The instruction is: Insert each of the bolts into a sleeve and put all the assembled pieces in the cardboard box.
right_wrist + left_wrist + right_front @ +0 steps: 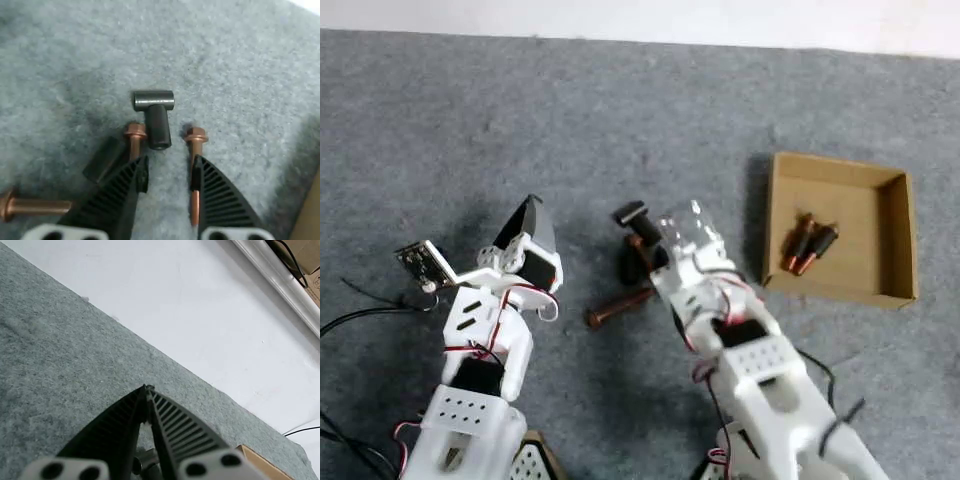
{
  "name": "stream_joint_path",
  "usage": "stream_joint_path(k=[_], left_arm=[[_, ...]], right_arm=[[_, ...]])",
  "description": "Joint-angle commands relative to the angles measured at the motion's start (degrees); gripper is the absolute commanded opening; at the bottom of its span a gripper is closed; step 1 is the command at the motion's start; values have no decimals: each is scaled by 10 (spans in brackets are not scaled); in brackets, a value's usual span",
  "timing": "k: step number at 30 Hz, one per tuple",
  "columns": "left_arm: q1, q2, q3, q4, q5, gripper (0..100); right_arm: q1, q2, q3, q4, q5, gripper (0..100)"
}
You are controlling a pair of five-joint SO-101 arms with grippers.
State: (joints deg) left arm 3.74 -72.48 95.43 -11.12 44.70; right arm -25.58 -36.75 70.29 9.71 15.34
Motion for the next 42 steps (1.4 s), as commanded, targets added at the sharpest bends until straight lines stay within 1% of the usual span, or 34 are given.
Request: stream_joint_path(k=[1, 8, 17, 26, 31, 42], left_arm=[[-10, -3, -17, 1, -5, 7], [-8, -2, -16, 1, -5, 7], [-7, -2, -16, 1, -5, 7], [-7, -2, -16, 1, -5, 7], [-7, -2, -16, 1, -5, 7], [-7, -2, -16, 1, -5, 7]], right_arm=[[-7, 110, -115, 0, 4, 127], [-5, 291, -253, 2, 5, 127], [-7, 417, -345, 14, 5, 127], [-15, 482, -407, 77, 5, 127], [-15, 490, -426, 137, 5, 127], [-15, 494, -422, 146, 5, 122]])
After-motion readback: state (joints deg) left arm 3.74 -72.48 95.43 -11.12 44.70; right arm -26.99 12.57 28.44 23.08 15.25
